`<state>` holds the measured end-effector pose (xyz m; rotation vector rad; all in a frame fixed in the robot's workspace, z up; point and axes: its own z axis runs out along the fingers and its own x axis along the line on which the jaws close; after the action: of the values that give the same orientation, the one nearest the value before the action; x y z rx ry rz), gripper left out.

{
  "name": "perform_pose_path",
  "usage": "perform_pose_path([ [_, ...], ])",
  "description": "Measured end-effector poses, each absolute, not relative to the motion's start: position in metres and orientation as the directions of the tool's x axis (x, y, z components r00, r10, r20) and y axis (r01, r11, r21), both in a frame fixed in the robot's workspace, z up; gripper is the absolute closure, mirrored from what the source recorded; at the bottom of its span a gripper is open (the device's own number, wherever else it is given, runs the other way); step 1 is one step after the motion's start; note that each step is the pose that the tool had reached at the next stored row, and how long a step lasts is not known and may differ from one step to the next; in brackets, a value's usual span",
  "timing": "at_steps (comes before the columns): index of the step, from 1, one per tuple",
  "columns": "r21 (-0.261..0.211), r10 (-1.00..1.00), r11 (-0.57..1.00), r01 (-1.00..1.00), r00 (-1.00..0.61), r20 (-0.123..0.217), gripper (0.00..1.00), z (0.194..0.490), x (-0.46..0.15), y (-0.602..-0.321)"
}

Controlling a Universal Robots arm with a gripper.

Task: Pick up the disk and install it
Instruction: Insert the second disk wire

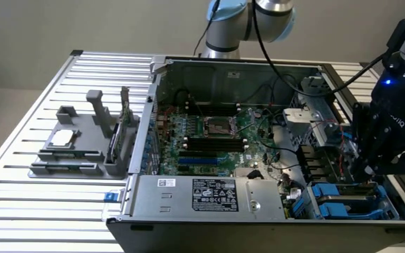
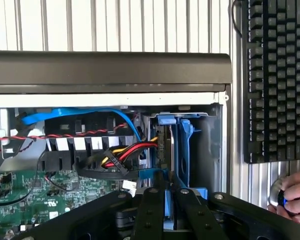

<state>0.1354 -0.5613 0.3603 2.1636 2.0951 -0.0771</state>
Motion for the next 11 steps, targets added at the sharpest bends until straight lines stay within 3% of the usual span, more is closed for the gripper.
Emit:
perform_pose_path([
  [11, 0.077, 0.991, -0.027, 0.997, 0.037, -0.126, 0.87, 0.359, 0.119, -0.561],
])
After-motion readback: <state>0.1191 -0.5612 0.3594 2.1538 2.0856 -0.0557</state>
